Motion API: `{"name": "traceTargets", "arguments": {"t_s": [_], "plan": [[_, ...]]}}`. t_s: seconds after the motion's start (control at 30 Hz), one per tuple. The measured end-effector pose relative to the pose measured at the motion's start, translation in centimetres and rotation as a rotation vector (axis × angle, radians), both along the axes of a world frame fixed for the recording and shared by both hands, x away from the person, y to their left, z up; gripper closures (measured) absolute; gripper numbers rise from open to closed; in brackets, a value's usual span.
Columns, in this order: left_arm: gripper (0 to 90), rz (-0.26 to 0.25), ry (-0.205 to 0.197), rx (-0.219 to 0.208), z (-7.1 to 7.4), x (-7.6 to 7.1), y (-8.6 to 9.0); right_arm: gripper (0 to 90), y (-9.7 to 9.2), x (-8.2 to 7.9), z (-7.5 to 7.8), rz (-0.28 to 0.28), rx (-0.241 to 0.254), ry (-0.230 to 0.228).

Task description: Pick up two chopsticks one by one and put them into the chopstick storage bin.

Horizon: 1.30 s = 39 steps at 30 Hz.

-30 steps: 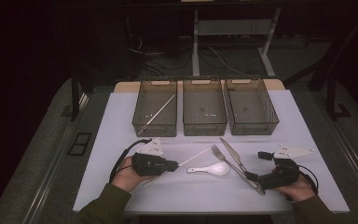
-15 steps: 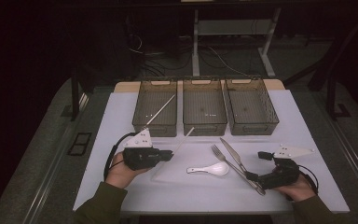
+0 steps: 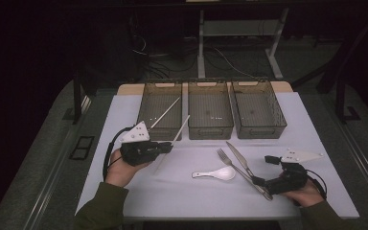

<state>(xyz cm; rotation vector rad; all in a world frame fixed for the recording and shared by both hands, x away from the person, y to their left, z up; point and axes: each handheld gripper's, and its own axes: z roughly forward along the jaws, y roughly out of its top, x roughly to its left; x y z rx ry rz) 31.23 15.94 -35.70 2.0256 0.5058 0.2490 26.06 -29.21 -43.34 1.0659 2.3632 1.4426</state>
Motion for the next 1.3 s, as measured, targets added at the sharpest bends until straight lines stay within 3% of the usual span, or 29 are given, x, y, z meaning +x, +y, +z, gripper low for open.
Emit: {"name": "traceTargets", "arguments": {"t_s": [0.53,0.77,0.93,1.03,1.13,1.3], "plan": [[84.8,0.095,-0.018,-0.009,3.2,4.3,0.6,0.8,0.5,0.4,-0.5,0.008,-0.025,0.009],[84.9,0.154,-0.067,-0.008,5.0,6.4,0.5,0.7,0.3,0.4,-0.5,0.001,-0.025,0.004],[85.0,0.203,-0.078,-0.017,6.0,8.5,0.6,0.8,0.3,0.4,-0.4,0.002,-0.025,0.001],[85.0,0.242,-0.085,-0.035,6.2,9.8,0.7,0.8,0.2,0.4,-0.4,0.0,-0.023,0.002],[85.0,0.273,-0.091,-0.025,6.1,11.1,0.6,0.8,0.2,0.4,-0.4,-0.001,-0.02,0.0],[85.0,0.328,-0.06,-0.002,4.4,13.3,0.5,0.8,0.2,0.4,-0.4,0.002,-0.02,-0.001]]}}
